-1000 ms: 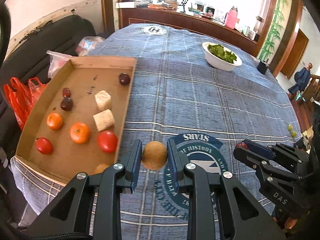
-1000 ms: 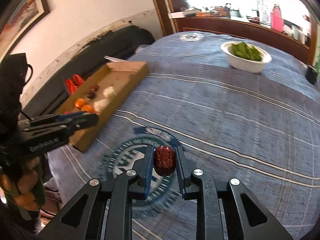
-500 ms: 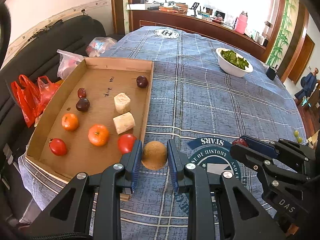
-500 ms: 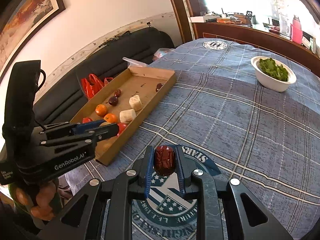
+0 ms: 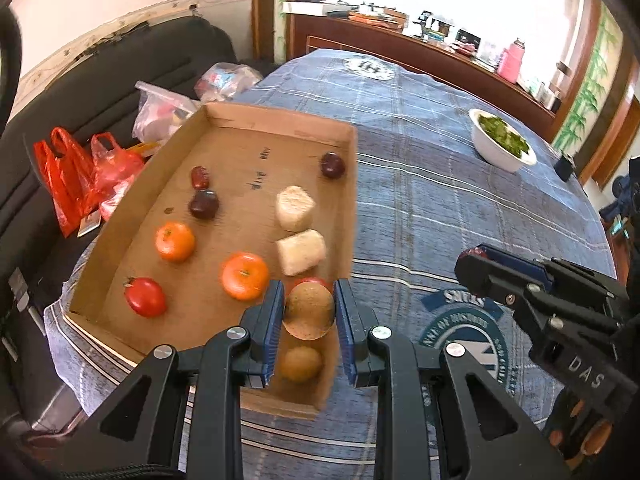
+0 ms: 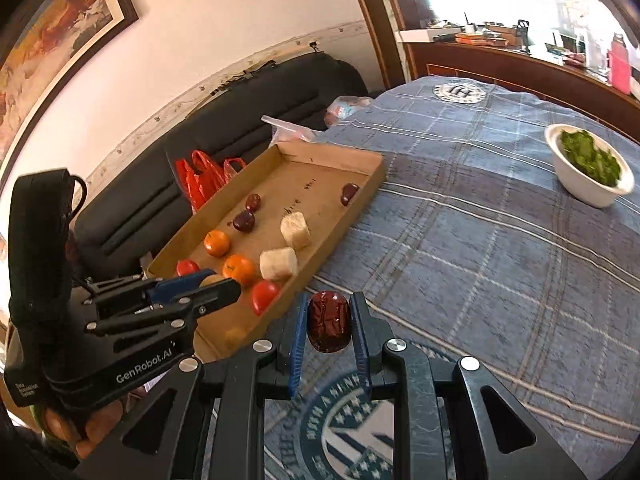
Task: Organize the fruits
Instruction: 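Carry the red jujube and brown round fruit over the cardboard tray with both grippers, then lower the jujube into the tray and open the right gripper while the left releases the brown fruit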
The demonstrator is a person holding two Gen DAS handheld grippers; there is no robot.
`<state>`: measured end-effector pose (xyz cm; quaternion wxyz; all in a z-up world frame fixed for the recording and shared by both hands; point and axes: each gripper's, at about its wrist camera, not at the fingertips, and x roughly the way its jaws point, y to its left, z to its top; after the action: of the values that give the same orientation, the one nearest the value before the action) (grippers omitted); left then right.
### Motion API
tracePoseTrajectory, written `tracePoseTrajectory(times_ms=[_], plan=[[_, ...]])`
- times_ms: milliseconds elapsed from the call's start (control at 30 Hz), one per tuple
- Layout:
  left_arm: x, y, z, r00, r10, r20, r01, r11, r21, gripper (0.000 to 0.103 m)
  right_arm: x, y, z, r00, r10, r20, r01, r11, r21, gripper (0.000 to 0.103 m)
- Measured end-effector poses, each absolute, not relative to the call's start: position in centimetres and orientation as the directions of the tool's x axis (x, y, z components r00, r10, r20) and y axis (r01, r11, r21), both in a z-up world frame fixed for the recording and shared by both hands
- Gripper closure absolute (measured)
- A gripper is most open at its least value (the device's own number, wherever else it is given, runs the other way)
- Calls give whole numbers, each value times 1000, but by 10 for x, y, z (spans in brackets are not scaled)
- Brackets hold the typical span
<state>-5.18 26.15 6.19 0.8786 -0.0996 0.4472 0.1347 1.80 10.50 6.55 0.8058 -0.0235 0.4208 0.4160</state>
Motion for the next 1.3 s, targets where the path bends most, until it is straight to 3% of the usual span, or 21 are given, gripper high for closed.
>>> tracePoseTrajectory(times_ms=[800,1300], plan=[[32,374,68,514,237,-825,-468,883,-37,80,118,223,61,280,650,-706,-665,662,345,82],[94,407,27,379,271,-885,-533,846,30,80,151,286,29,270,587,-763,-681,677,280,82]])
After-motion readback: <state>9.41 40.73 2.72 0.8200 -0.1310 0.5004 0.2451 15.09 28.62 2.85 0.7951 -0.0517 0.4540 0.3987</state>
